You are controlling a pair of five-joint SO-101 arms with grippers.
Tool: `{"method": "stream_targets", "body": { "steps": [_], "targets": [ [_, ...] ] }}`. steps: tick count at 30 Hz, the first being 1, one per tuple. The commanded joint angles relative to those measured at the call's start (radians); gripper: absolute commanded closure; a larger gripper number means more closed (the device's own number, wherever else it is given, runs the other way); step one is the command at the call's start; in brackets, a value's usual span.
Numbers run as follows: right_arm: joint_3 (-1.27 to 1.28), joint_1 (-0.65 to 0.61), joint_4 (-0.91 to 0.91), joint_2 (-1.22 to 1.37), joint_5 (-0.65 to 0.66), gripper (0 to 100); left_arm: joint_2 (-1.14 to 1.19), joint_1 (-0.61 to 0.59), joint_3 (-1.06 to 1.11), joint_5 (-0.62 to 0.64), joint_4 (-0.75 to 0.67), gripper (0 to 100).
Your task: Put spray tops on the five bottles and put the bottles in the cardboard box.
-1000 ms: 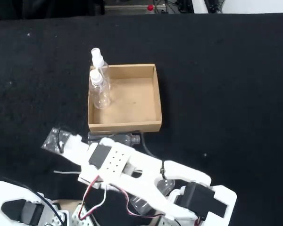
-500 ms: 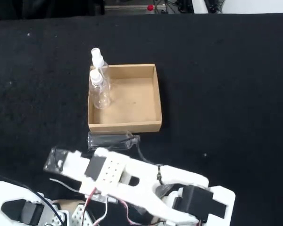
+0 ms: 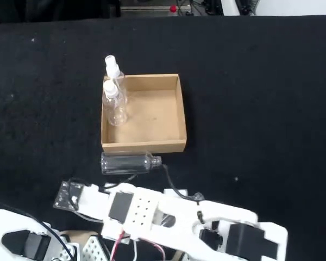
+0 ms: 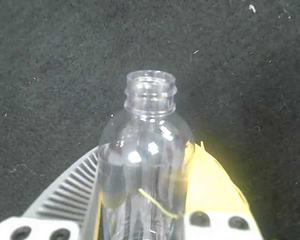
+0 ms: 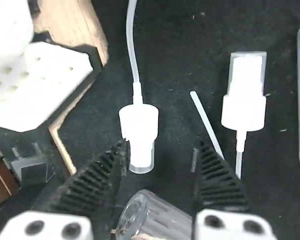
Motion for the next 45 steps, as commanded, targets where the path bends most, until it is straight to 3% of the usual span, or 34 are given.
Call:
{"method": "stream_targets", "body": {
  "steps": [1, 10, 31, 34, 38, 45],
  "targets": [
    [0.041, -0.015, -0.075, -0.065, -0.002, 83.9, -0.015, -0.002, -0.048, 0.003, -0.017, 93],
    [0.033, -0.029, -0.089, -0.028, -0.009, 75.1, -0.015, -0.002, -0.048, 0.003, -0.015, 93],
    [0.045, -0.071, -0.207, 0.168, -0.009, 75.2, -0.015, -0.008, -0.056, 0.003, -0.014, 93],
    [0.042, -0.071, -0.196, 0.150, -0.009, 81.2, -0.015, -0.007, -0.054, 0.003, -0.012, 93],
    [0.041, -0.018, -0.195, 0.085, 0.000, 99.0, -0.015, -0.007, -0.050, 0.003, -0.012, 93],
    [0.016, 0.180, -0.044, -0.160, 0.002, 96.6, -0.028, 0.010, -0.048, 0.009, -0.008, 93]
  ]
}}
